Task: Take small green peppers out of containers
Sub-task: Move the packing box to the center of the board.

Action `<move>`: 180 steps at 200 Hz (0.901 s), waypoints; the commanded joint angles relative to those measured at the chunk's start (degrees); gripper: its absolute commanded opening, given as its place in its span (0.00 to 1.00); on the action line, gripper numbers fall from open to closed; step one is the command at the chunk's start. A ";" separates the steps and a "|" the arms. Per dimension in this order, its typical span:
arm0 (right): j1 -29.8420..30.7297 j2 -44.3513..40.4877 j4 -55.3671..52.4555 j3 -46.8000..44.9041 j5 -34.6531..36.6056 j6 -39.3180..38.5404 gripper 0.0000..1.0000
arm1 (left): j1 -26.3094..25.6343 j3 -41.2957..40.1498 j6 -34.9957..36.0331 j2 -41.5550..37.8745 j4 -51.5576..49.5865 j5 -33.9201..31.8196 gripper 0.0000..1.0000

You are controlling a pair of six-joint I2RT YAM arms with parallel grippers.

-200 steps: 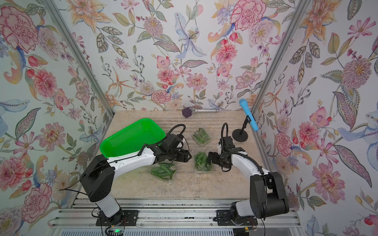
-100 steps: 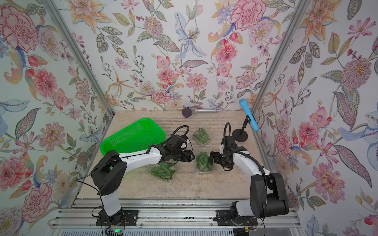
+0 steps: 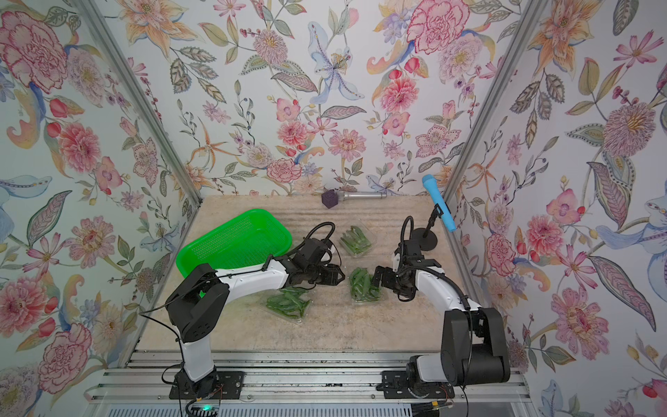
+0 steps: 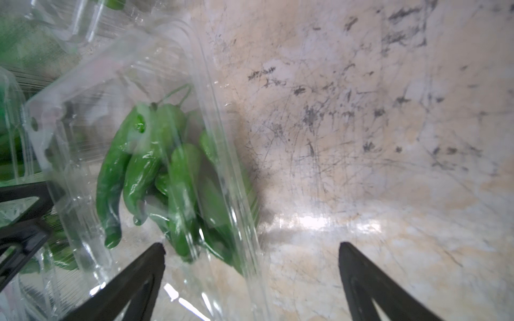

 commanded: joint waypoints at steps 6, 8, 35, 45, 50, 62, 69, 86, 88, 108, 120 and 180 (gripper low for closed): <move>-0.33 -1.87 -0.52 0.84 -2.01 0.02 1.00 | -0.69 1.12 -2.20 2.84 2.45 1.31 0.49; -0.40 -1.87 -0.45 0.84 -2.05 0.10 1.00 | -0.70 1.26 -2.20 2.98 2.31 1.32 0.49; -0.51 -1.64 -0.02 1.08 -3.13 0.08 1.00 | -0.74 1.24 -2.48 3.58 2.84 1.43 0.48; -0.52 -1.47 0.27 1.10 -3.48 0.09 1.00 | -0.72 1.05 -2.66 3.39 3.15 1.15 0.48; -0.59 -1.43 0.40 1.10 -3.52 0.16 1.00 | -0.70 1.11 -2.74 3.38 3.31 1.09 0.48; -0.59 -1.36 0.79 1.01 -3.83 0.37 1.00 | -0.75 1.27 -3.01 3.60 3.84 1.52 0.47; -0.59 -1.35 0.98 1.09 -4.00 0.38 1.00 | -0.77 1.23 -3.21 3.81 4.44 1.99 0.47; -0.59 -1.36 1.51 1.14 -4.60 0.50 1.00 | -0.78 1.07 -3.85 3.88 5.31 2.43 0.46; -0.59 -1.35 1.62 1.13 -4.63 0.55 1.00 | -0.79 1.10 -3.87 3.90 5.34 2.46 0.46; -0.59 -1.18 1.82 1.44 -4.99 0.65 1.00 | -0.70 1.10 -3.94 3.90 5.51 2.55 0.46; -0.59 -0.98 2.08 1.69 -5.11 0.72 1.00 | -0.66 1.16 -3.94 4.08 5.60 2.64 0.46; -0.51 0.32 3.50 1.58 -6.33 0.97 0.99 | -0.72 1.55 -4.64 4.77 7.17 3.89 0.45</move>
